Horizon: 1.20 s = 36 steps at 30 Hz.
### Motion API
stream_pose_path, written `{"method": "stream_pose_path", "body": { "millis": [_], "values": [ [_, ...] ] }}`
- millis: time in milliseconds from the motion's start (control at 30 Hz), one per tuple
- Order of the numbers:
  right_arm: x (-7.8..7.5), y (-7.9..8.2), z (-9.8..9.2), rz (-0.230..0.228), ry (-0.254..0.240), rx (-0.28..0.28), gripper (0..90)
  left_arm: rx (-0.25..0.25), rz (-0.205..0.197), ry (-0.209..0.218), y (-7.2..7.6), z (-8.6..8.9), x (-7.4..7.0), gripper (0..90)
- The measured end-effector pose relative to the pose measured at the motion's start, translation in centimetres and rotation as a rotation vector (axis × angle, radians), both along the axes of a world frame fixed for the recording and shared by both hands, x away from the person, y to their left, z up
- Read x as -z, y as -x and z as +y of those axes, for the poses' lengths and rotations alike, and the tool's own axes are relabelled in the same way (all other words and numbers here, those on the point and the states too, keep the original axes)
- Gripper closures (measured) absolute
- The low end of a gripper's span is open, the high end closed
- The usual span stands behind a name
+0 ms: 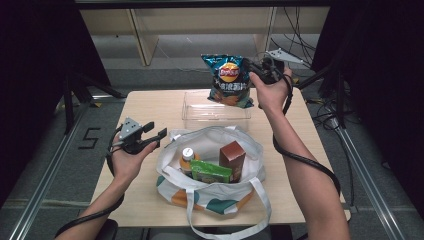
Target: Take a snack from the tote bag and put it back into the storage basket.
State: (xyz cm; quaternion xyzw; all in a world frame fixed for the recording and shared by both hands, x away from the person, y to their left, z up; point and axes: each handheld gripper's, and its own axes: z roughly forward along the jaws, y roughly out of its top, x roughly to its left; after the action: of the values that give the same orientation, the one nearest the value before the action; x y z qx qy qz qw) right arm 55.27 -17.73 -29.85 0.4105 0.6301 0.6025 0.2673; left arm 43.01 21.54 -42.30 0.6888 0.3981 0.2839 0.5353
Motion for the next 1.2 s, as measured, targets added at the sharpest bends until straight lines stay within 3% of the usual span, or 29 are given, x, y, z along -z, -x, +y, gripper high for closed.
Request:
{"method": "stream_pose_path", "body": {
  "millis": [133, 233, 367, 767, 800, 1200],
  "values": [
    [0.3, -0.5, 0.2, 0.002, 0.0, 0.009, 90.0, -0.006, 0.005, -0.002, 0.1, 0.0, 0.0, 41.6],
    [0.4, -0.9, 0.4, 0.006, -0.002, 0.012, 90.0, 0.009, -0.013, -0.003, -0.1, 0.1, 0.0, 41.6],
    [0.8, -1.5, 0.4, 0.007, -0.01, 0.02, 90.0, -0.003, 0.002, -0.002, 0.0, 0.1, 0.0, 41.6],
    [1.8, -2.6, 0.8, 0.06, -0.028, 0.053, 90.0, -0.001, 0.001, -0.004, 0.0, 0.1, 0.0, 41.5],
    [1.9, -2.9, 0.7, 0.045, -0.01, 0.052, 90.0, -0.002, 0.001, -0.002, 0.0, 0.1, 0.0, 41.5],
    [2.4, -3.9, 1.1, 0.066, -0.021, 0.067, 90.0, -0.003, 0.004, 0.001, 0.0, 0.1, 0.1, 41.3]
  ]
}}
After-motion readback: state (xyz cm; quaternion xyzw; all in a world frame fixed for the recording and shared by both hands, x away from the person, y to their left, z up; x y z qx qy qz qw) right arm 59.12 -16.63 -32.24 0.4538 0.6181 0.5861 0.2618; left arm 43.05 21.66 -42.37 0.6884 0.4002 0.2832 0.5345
